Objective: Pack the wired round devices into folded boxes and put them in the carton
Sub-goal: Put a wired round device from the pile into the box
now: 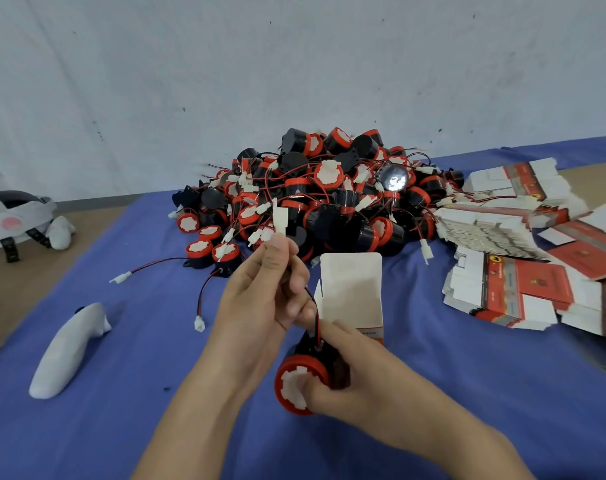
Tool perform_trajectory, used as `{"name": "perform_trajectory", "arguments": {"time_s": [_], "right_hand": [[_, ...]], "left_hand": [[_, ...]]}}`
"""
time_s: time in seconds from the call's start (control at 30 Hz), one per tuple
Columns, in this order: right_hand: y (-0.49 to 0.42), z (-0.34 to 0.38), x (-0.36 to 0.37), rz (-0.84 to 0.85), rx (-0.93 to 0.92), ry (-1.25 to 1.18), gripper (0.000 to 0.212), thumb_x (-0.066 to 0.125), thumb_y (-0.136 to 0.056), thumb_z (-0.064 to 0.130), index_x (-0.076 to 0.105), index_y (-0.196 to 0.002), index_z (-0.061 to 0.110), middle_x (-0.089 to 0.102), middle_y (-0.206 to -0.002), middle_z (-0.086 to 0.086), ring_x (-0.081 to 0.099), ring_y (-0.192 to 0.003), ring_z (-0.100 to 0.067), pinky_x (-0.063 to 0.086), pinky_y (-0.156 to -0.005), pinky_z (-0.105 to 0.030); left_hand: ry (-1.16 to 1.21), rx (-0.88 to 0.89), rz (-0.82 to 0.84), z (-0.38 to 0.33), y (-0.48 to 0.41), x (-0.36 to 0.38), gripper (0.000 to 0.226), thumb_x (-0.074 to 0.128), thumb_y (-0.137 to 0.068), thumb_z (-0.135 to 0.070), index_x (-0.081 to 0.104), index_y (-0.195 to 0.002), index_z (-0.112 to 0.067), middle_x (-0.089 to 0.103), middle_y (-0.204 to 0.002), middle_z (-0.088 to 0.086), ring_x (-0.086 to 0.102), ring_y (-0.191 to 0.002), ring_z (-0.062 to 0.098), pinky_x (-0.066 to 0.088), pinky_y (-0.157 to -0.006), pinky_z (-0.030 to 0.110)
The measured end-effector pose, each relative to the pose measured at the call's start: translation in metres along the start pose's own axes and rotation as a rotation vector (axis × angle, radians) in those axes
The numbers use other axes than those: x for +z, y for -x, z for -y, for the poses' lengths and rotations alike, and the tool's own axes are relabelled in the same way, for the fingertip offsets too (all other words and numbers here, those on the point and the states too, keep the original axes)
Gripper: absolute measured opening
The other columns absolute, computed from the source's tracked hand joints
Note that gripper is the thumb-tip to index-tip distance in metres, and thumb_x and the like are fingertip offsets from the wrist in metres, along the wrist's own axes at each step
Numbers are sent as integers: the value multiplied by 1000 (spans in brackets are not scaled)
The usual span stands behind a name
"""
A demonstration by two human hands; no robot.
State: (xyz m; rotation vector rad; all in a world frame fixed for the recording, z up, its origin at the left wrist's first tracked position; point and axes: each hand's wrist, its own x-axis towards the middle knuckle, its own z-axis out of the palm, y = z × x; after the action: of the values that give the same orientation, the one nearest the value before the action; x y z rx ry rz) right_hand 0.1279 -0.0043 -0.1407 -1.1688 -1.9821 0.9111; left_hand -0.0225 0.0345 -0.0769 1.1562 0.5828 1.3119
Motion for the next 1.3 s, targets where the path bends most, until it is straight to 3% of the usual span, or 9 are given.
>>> {"name": "perform_trajectory", "arguments": {"time_s": [0.33, 0.43, 0.53, 0.6, 0.73, 0.87, 0.97, 1.07, 1.3], "right_hand": [[5, 3, -27, -389, -59, -398, 35, 76, -81, 54, 58, -110, 44, 67, -106, 16, 71, -84, -13, 59, -72, -26], [6, 7, -33, -498, -96, -583, 45, 72, -77, 46, 60, -116, 30, 69, -107, 14, 74, -86, -11, 59, -71, -21], [5, 7, -37, -600, -114, -659, 39, 72, -83, 43, 60, -117, 29, 70, -108, 3, 75, -90, -21, 61, -75, -27], [4, 5, -39, -642, -119, -693, 28, 70, -93, 41, 62, -118, 35, 70, -110, -1, 75, -86, -29, 61, -73, -29], [2, 3, -39, -699, -144, -659, 33, 60, -94, 42, 65, -126, 37, 67, -125, 2, 71, -99, -30, 61, -75, -31], [0, -1, -33, -764, -139, -579, 32, 56, -99, 44, 63, -129, 36, 67, -127, 6, 69, -111, -25, 60, -89, -43], [-2, 2, -24, -812, -150, -487, 32, 55, -97, 53, 61, -127, 43, 66, -126, 13, 67, -112, -12, 59, -88, -29], [-2, 5, -15, -854, -153, -380, 34, 51, -93, 60, 57, -126, 54, 58, -129, 19, 62, -115, 2, 52, -83, -10], [-4, 6, -12, -909, -185, -301, 38, 53, -94, 60, 54, -131, 54, 56, -122, 19, 62, -113, 2, 49, -83, -6]], "left_hand": [[20, -104, -211, 9, -10, -6, 26, 64, -82, -37, 71, -66, -19, 60, -69, -1, 56, -54, 9, 54, -56, 23], [-58, -179, -168, 17, -8, -7, 23, 69, -83, -36, 67, -74, -15, 57, -70, 1, 53, -56, 10, 55, -61, 24], [-109, -191, -76, 21, -5, 0, 22, 72, -75, -38, 68, -65, -18, 56, -69, 2, 53, -58, 12, 54, -61, 25], [-154, -165, -21, 22, -2, 5, 22, 71, -78, -36, 68, -71, -16, 59, -73, 3, 55, -63, 14, 53, -62, 27], [-470, -13, 29, 27, 4, 11, 18, 64, -94, -25, 64, -81, -13, 64, -75, -2, 60, -67, 10, 54, -64, 23], [-628, 132, 42, 41, 15, 23, 10, 52, -103, -21, 60, -97, -21, 71, -88, -8, 65, -76, 4, 53, -69, 19], [-730, 227, 2, 53, 22, 30, 30, 40, -108, -19, 52, -122, -42, 71, -102, -14, 69, -93, 8, 57, -78, 28], [-638, 226, 1, 53, 26, 36, 33, 38, -107, -23, 52, -124, -47, 70, -109, -21, 68, -98, 4, 54, -74, 14], [-323, 75, 65, 47, 26, 38, 29, 49, -100, -44, 57, -128, -41, 69, -117, -15, 66, -110, 3, 50, -83, 10]]}}
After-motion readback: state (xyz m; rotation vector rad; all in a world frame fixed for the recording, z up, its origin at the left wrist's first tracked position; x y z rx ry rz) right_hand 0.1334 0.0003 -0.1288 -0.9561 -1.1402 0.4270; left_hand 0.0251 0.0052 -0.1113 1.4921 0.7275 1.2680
